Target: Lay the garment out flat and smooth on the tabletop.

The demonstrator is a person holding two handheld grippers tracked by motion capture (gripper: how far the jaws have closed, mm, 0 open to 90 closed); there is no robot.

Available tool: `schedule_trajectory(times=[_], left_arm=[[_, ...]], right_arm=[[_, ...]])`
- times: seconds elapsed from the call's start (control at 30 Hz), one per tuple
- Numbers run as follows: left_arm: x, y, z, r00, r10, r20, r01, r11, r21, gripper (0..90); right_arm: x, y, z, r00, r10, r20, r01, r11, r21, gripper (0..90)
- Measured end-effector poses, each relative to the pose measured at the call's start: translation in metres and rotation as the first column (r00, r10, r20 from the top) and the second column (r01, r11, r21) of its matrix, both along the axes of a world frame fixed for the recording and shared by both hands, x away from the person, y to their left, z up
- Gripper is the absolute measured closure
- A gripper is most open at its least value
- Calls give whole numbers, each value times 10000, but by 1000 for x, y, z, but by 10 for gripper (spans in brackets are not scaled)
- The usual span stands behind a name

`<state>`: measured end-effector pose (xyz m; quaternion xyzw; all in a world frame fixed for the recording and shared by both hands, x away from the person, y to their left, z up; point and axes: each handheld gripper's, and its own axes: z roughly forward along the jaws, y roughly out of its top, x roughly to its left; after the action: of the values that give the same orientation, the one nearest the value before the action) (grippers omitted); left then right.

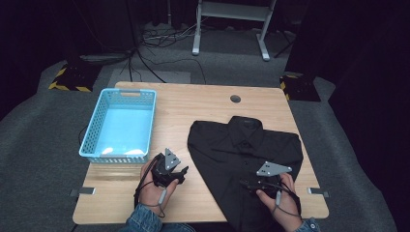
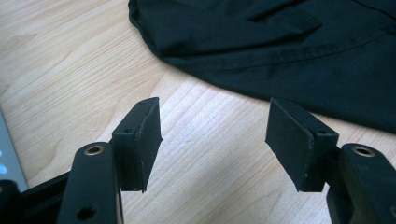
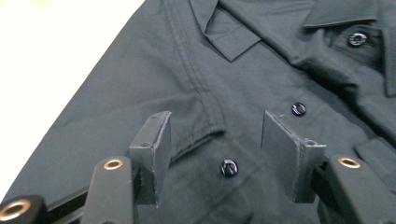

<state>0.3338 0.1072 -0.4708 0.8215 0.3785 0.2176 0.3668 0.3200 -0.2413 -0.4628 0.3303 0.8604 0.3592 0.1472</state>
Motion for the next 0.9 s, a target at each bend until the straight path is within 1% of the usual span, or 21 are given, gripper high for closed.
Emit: schedule_trajectory(times=[0.1,0.2,0.3,0.33,0.37,0.4,0.43,0.47,0.5,0.57,0.67,0.8,0.9], left_arm=[[0,0,0,10000,9,-1,-9,10000,-27,358],[1,0,0,10000,-12,17,12,10000,-18,358],[1,0,0,10000,-32,-3,32,10000,-28,358],[1,0,0,10000,-33,2,33,10000,-33,357],[1,0,0,10000,-29,8,29,10000,-38,358],[1,0,0,10000,-23,14,23,10000,-45,357],[1,0,0,10000,-24,14,24,10000,-44,357],[1,0,0,10000,-28,11,28,10000,-29,357],[1,0,0,10000,-26,9,26,10000,-31,358],[1,0,0,10000,-24,27,25,10000,-45,358],[1,0,1,10000,-14,49,15,10000,-51,358],[1,0,1,10000,-7,21,7,10000,-41,358],[0,0,0,10000,-17,26,17,10000,-31,358]], right_arm=[[6,7,-5,9999,20,-136,-22,10000,-82,430],[12,14,-11,9996,63,-269,-72,9994,-352,420],[17,20,-20,9991,150,-403,-171,9984,-537,428],[18,22,-23,9985,193,-503,-223,9979,-600,476],[19,23,-25,9972,343,-661,-380,9977,-554,556],[19,23,-25,9963,440,-736,-471,9980,-418,573],[19,24,-24,9954,529,-793,-570,9971,-499,678],[20,25,-23,9917,813,-993,-863,9952,-472,780],[19,26,-22,9892,988,-1086,-1043,9935,-463,810],[17,29,-21,9883,1185,-961,-1245,9904,-596,836],[12,32,-15,9891,1291,-710,-1331,9896,-549,841],[6,37,-4,9887,1431,-450,-1447,9889,-340,841],[1,44,2,9853,1665,-391,-1675,9856,-240,841]])
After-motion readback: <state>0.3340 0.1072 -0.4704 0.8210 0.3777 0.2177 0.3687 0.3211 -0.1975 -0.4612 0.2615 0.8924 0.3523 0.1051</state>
